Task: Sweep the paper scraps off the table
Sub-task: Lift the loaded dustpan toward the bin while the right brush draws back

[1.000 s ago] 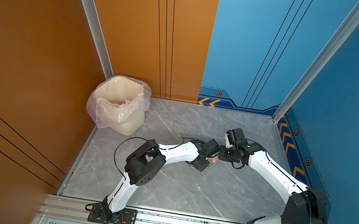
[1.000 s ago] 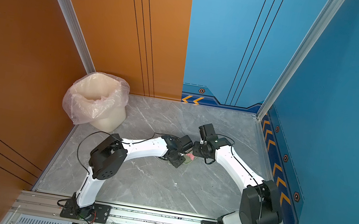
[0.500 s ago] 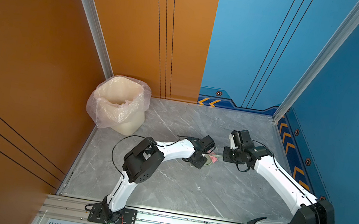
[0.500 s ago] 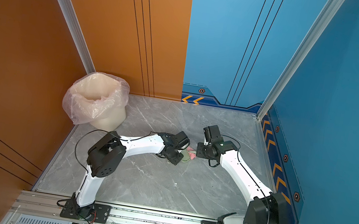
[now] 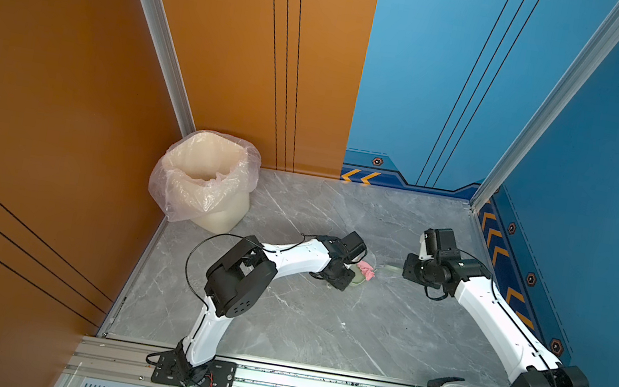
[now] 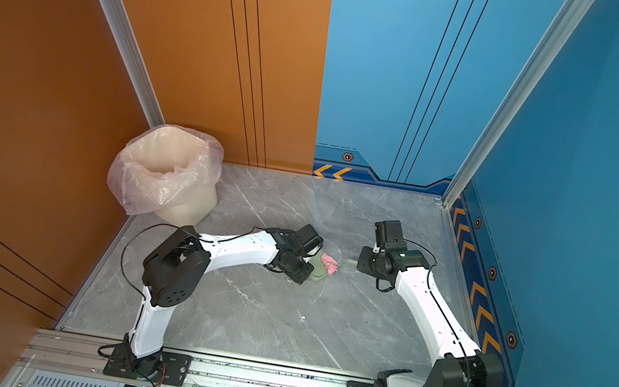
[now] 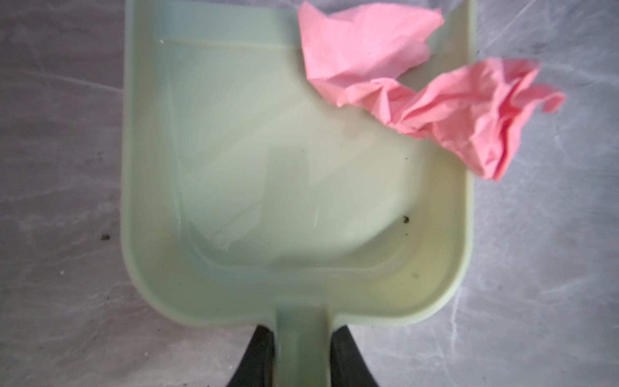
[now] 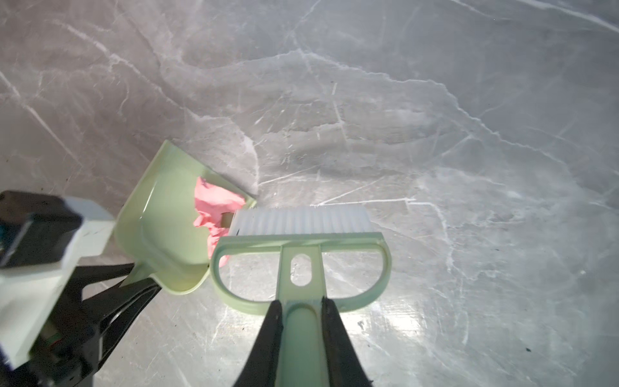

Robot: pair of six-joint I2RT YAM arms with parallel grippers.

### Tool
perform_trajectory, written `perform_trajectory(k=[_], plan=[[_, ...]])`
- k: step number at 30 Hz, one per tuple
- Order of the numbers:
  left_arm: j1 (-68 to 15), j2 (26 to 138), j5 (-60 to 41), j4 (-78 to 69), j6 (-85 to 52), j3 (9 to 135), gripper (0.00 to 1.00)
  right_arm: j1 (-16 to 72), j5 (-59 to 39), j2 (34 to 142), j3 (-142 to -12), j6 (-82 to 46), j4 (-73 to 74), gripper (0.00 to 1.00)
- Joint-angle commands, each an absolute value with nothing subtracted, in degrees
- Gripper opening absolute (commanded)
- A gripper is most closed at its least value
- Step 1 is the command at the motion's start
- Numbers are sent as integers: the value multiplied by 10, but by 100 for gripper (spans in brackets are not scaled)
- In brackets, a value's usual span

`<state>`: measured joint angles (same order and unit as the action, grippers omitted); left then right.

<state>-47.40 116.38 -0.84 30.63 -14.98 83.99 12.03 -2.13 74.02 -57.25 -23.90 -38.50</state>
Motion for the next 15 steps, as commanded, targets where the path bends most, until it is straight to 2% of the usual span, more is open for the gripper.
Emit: perform_trajectory(k=[1,6,15], plan=[[-460,1123,-47,271,-163,820,0,86,-7,721,-555,-272,-386,0],[-448,1098,-59,244,-170,802,0,44,-32,705,-531,-285,-372,0],[-441,1066,-58,221,-171,793,0,36,-38,713,-524,-283,-367,0]])
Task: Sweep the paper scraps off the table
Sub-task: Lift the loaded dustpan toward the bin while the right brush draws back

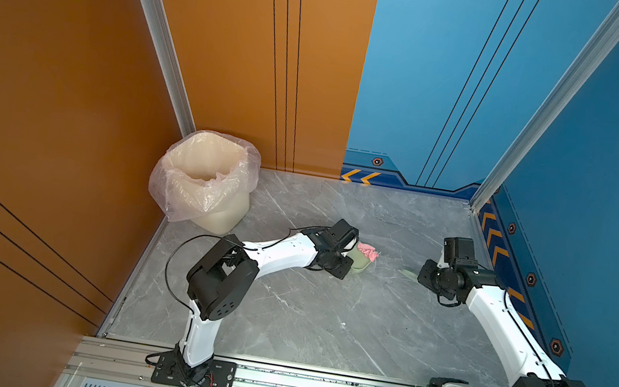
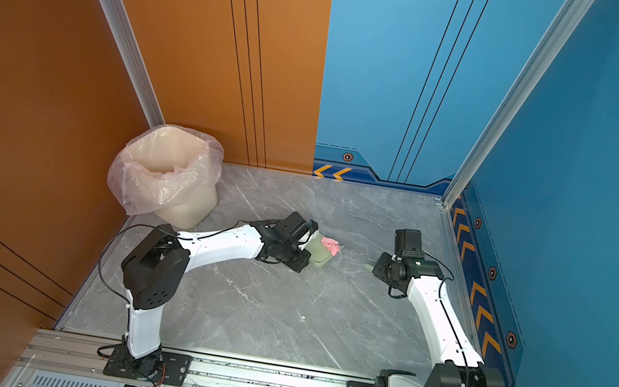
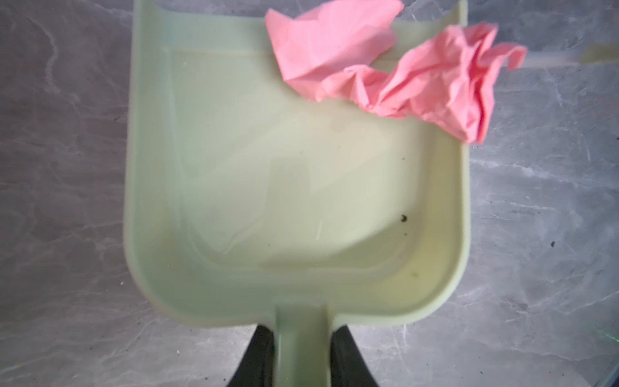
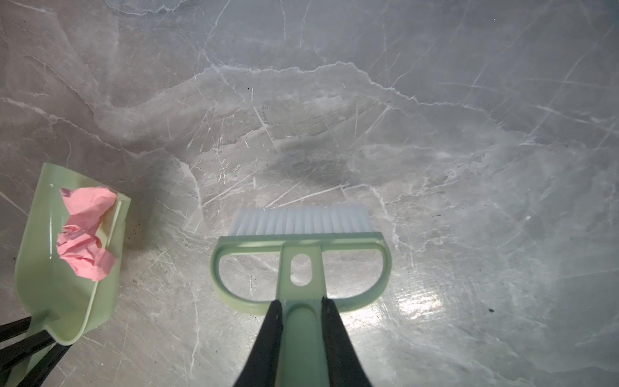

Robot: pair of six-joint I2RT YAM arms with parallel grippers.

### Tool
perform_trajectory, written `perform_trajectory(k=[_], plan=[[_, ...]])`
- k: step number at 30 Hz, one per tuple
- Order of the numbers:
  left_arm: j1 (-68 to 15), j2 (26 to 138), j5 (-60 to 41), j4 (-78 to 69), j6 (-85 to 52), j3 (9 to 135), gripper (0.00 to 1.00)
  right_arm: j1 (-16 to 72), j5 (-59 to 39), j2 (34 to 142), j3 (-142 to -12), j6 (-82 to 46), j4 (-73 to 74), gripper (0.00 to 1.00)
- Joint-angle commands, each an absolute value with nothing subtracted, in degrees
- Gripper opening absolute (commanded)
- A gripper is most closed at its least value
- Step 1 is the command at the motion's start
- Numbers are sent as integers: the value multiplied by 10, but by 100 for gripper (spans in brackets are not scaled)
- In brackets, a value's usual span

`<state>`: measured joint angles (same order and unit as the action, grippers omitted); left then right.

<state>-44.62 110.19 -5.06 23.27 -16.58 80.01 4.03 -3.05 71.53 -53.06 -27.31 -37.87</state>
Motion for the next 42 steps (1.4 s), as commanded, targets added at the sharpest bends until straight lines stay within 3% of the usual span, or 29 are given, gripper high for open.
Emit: perform_trajectory(k=[1,19,29,42], plan=[[-440,1057,-55,221,-170,792,0,35,-38,715,-522,-283,-366,0],[-406,896,-11,269,-132,801,0,32,-56,729,-516,-284,-348,0],[-365,820,-34,328,-154,821,0,32,-63,722,-516,-285,-349,0],[-287,729,22,426,-158,867,0,32,-75,724,-520,-286,-348,0]])
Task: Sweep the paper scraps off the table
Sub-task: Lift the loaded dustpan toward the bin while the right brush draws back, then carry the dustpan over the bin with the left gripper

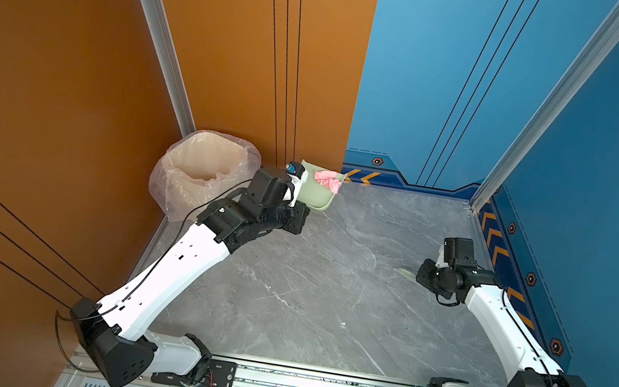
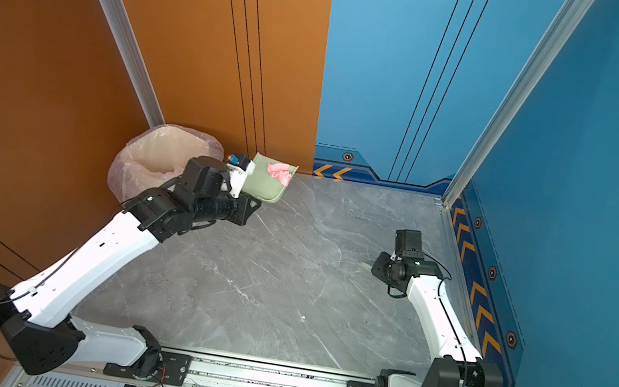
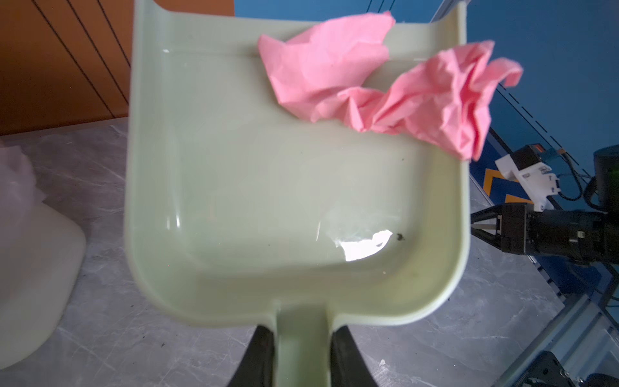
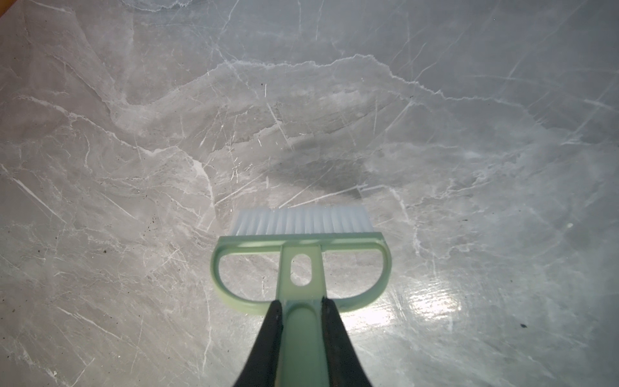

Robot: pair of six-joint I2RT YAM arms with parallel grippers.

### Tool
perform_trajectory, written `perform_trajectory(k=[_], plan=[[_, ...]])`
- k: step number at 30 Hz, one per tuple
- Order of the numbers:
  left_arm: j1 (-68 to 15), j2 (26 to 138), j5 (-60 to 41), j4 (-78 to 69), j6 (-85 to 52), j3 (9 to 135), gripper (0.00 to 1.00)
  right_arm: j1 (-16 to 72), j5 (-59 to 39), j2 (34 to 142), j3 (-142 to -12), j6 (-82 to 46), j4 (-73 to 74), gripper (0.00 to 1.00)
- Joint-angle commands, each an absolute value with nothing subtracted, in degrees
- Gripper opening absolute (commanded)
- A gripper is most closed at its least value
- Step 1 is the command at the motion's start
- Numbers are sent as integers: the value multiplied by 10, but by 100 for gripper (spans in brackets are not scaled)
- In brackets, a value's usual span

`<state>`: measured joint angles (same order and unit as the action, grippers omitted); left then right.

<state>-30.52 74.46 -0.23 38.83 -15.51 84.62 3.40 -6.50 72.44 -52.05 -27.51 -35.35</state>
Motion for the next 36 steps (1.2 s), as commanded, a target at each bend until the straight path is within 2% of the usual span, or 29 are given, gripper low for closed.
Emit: perform_trajectory(k=[1,20,36], plan=[[-275,725,27,434,-156,871,0,32,-78,725,-520,-286,-348,0],[-57,728,18,479,-164,907,0,37,-91,727,-526,-288,-345,0],[71,815,5,518,-136,978,0,40,-118,761,-536,-286,-331,0]])
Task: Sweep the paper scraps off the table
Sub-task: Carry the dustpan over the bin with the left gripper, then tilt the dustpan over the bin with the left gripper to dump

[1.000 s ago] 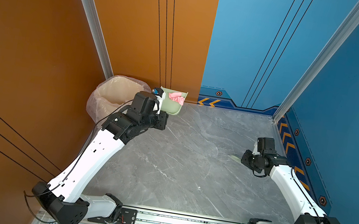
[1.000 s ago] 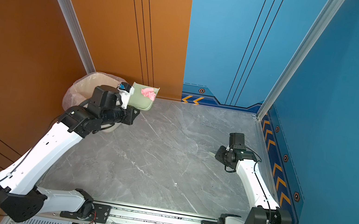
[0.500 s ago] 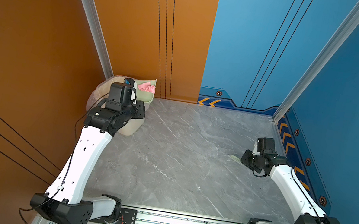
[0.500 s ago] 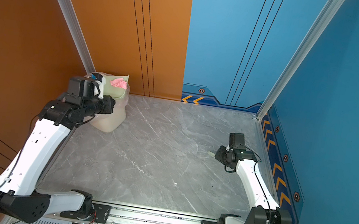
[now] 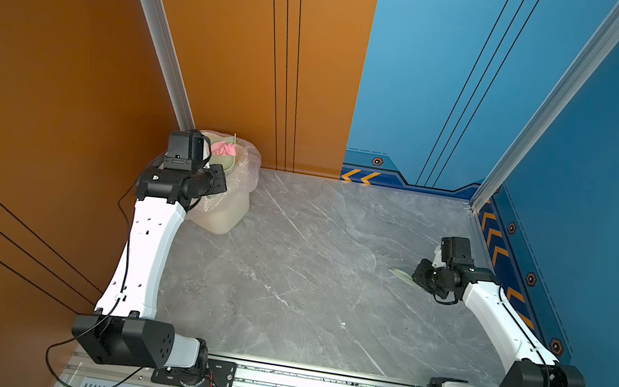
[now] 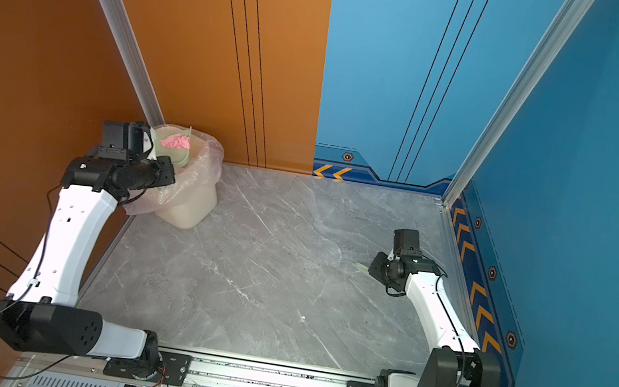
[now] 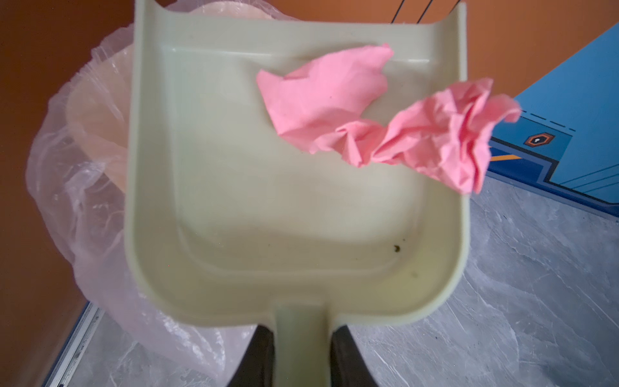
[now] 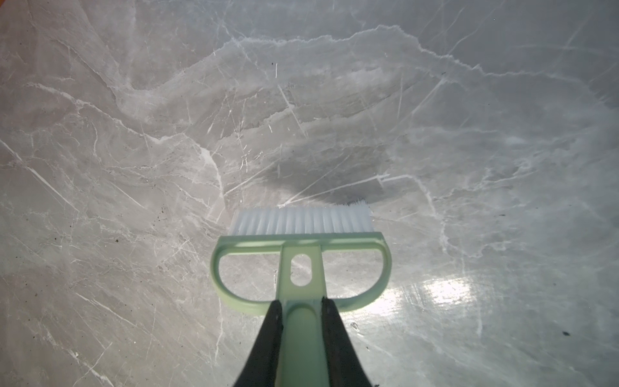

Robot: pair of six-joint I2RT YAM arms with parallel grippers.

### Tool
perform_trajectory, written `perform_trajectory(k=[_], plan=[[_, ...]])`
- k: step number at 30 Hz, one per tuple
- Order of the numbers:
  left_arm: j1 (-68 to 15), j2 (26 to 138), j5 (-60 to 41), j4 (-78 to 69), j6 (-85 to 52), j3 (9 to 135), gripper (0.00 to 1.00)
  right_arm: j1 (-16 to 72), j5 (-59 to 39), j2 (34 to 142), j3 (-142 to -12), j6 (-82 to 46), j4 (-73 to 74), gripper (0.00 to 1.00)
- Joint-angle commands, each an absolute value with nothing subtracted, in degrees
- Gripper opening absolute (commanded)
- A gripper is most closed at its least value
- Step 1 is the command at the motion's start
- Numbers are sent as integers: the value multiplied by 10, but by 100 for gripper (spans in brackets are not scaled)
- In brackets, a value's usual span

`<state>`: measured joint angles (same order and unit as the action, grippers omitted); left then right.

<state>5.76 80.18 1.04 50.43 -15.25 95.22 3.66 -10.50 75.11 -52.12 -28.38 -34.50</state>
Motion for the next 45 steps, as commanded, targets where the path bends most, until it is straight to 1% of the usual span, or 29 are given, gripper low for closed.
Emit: perform_trajectory(k=[1,9,18,28,35,44,45], plan=[[77,823,5,522,-135,984,0,41,-120,763,-537,-287,-330,0],[96,871,12,534,-116,1018,0,45,-128,764,-535,-289,-322,0],[93,892,85,576,-81,1054,0,45,-141,765,-525,-287,-307,0],[43,905,249,622,-14,1092,0,46,-151,772,-519,-285,-295,0],[12,936,330,648,31,1119,0,47,-152,768,-512,-288,-292,0],[-11,965,410,669,82,1132,0,49,-152,771,-509,-291,-286,0],[-13,967,438,669,88,1133,0,50,-151,772,-508,-291,-286,0]])
